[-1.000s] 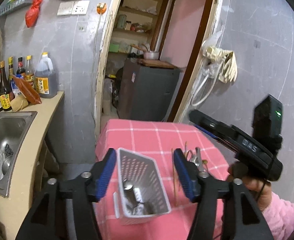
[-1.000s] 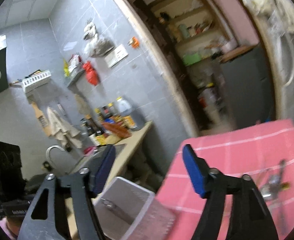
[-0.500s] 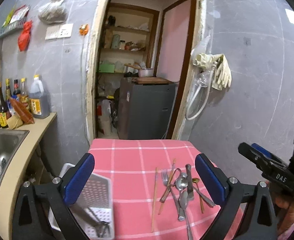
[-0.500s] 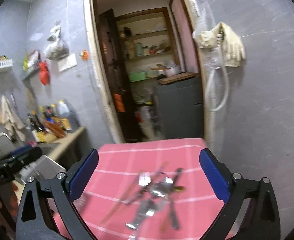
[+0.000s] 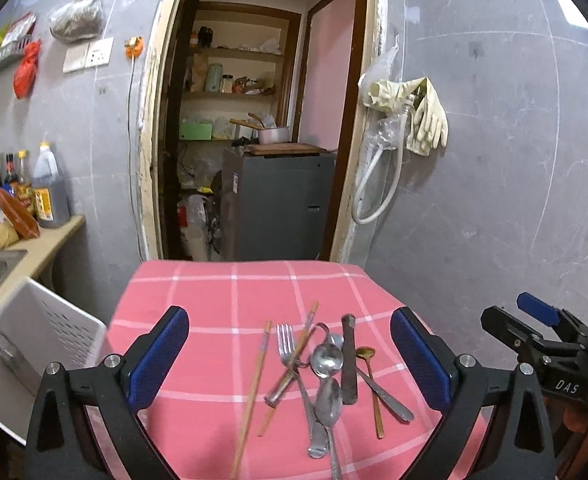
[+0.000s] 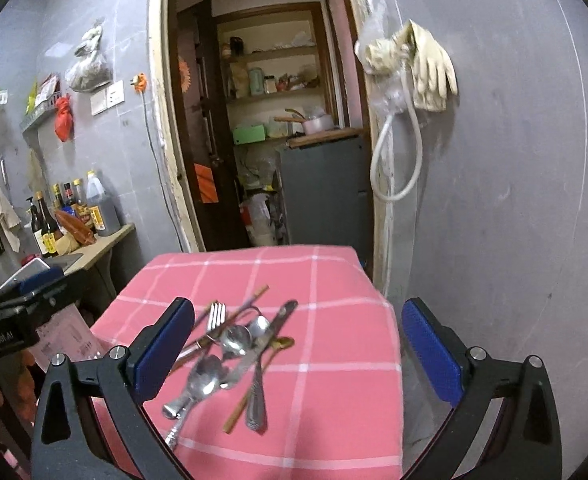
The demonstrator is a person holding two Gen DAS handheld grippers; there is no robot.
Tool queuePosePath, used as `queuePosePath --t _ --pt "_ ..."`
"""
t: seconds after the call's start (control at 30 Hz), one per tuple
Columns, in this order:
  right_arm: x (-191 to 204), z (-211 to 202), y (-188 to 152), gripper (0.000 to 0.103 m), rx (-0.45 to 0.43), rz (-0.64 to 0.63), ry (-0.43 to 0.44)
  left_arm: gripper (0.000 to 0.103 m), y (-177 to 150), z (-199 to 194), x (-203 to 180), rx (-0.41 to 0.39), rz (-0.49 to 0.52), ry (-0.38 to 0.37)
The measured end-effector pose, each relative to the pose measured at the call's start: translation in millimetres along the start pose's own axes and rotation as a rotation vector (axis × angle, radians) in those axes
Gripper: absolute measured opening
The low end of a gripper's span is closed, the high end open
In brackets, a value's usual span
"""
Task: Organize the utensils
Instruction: 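Bring both open tools back to the utensil pile, then grasp the wire tongs with the left tool while the right grasps a gold spoon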
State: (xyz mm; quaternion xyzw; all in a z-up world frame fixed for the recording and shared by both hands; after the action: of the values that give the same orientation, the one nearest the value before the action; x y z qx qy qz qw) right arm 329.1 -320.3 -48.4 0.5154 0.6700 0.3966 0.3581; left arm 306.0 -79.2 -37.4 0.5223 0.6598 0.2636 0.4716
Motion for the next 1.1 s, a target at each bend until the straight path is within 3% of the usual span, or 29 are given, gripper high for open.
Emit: queuePosePath --t 0.43,0.63,0.8,0.87,0.93,1.1 --pt "-2 69 -52 0.102 0.087 0.044 0.129 0.102 -59 64 23 0.167 -0.016 0.069" --pt "7 99 -57 0.101 0.108 0.062 0.197 0.101 -66 87 44 0.248 -0.102 0.077" --pt "16 127 -58 0.085 0.147 0.067 0.255 0.101 -74 102 56 0.318 -0.164 0.059" --pt "19 138 -60 0.074 0.175 0.064 0.273 0.099 -77 107 61 0.345 -0.188 0.057" --pt "22 149 -64 0.066 0.207 0.075 0.294 0.087 -79 114 63 0.372 -0.207 0.058" --pt "28 168 -78 0.038 0.303 0.082 0.321 0.07 -83 124 68 0.415 -0.228 0.076"
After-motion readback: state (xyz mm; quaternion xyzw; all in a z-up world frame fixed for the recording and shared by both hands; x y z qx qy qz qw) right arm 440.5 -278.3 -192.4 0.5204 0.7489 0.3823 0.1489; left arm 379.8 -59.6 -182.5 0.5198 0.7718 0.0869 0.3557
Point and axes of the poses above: each gripper's, at about its wrist camera, not at the fingertips, and z roughly the way its jaws point, x to its left, y to its top, the point moved 4 cm from there along z, roughly the way its jaws point, and after that the axes turned 15 degrees about -z, right-handed, at the moved point
